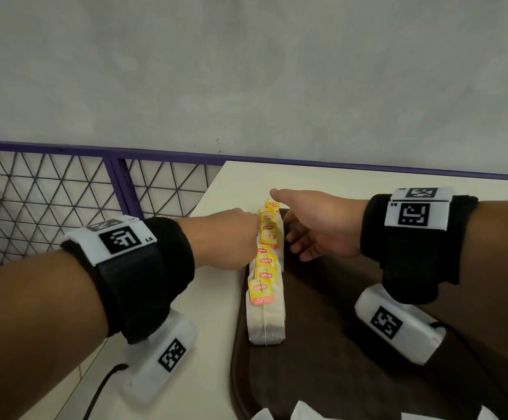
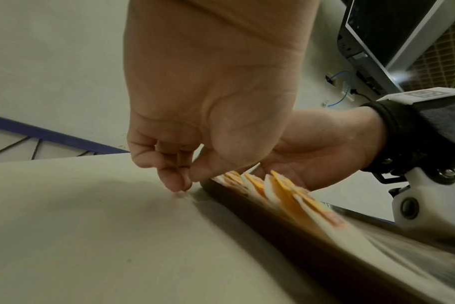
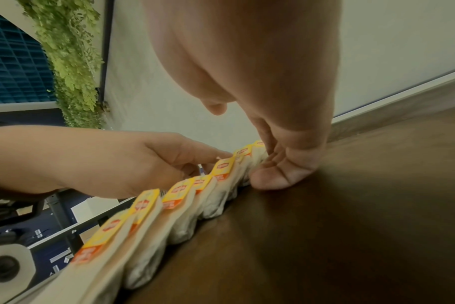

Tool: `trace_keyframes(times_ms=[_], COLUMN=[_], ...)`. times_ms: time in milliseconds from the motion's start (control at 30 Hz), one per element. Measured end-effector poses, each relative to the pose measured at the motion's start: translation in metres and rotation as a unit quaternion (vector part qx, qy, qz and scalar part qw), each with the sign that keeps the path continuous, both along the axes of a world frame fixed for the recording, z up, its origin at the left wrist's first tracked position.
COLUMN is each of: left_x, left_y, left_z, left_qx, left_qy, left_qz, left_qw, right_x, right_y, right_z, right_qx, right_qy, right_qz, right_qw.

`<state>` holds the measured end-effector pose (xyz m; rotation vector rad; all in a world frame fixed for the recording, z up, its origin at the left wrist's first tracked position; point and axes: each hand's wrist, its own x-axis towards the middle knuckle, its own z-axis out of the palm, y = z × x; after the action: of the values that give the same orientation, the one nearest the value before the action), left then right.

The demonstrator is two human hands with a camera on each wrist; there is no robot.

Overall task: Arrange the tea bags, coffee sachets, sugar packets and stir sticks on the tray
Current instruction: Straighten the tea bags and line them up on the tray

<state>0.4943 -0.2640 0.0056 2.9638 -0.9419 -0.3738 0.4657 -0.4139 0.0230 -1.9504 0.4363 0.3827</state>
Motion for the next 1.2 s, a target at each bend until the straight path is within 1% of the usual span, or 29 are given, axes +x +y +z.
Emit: trace_keyframes(times_ms=[133,233,367,433,533,633,733,833,933,1033,1100,1200], left_x=[0.0,-0.001,-0.003,-0.006,-0.017,-0.028,-0.032,-0.032,-0.036,-0.037,-0.037,-0.036], left_y=[-0.002,0.0,0.01,0.018,0.027,0.027,0.023,0.022,0.023,0.024,0.024,0.025], left_z=[0.0,0.003,0.008,0.01,0.012,0.01,0.006,0.005,0.007,0.007,0.007,0.007], left_qx=[-0.016,-0.015,-0.003,-0.012,-0.045,-0.055,-0.056,-0.08,-0.099,-0.118,-0.139,-0.163], left_qy=[0.013,0.008,-0.007,-0.016,-0.038,-0.035,-0.045,-0.05,-0.048,-0.052,-0.041,-0.015], left_qz=[0.01,0.021,0.062,0.07,0.058,0.035,0.038,0.047,0.037,0.034,0.045,0.059], left_qw=[1.0,1.0,0.998,0.997,0.997,0.997,0.997,0.994,0.993,0.991,0.988,0.985], right_x=[-0.001,-0.005,-0.017,-0.024,-0.032,-0.037,-0.039,-0.039,-0.04,-0.041,-0.045,-0.053], right_y=[0.001,-0.001,-0.004,-0.004,-0.003,0.001,0.006,0.007,0.006,0.005,0.002,-0.001], right_z=[0.0,0.002,0.007,0.009,0.01,0.009,0.008,0.007,0.007,0.006,0.006,0.008], right_qx=[-0.007,-0.005,0.032,0.053,0.062,0.075,0.076,0.067,0.067,0.05,0.011,-0.061], right_qy=[-0.004,0.0,0.02,0.035,0.057,0.079,0.075,0.068,0.069,0.061,0.049,0.068], right_qz=[0.005,-0.006,-0.006,0.006,0.018,0.028,0.04,0.044,0.047,0.049,0.06,0.131], right_qw=[1.0,1.0,0.999,0.998,0.996,0.994,0.993,0.994,0.994,0.996,0.997,0.987])
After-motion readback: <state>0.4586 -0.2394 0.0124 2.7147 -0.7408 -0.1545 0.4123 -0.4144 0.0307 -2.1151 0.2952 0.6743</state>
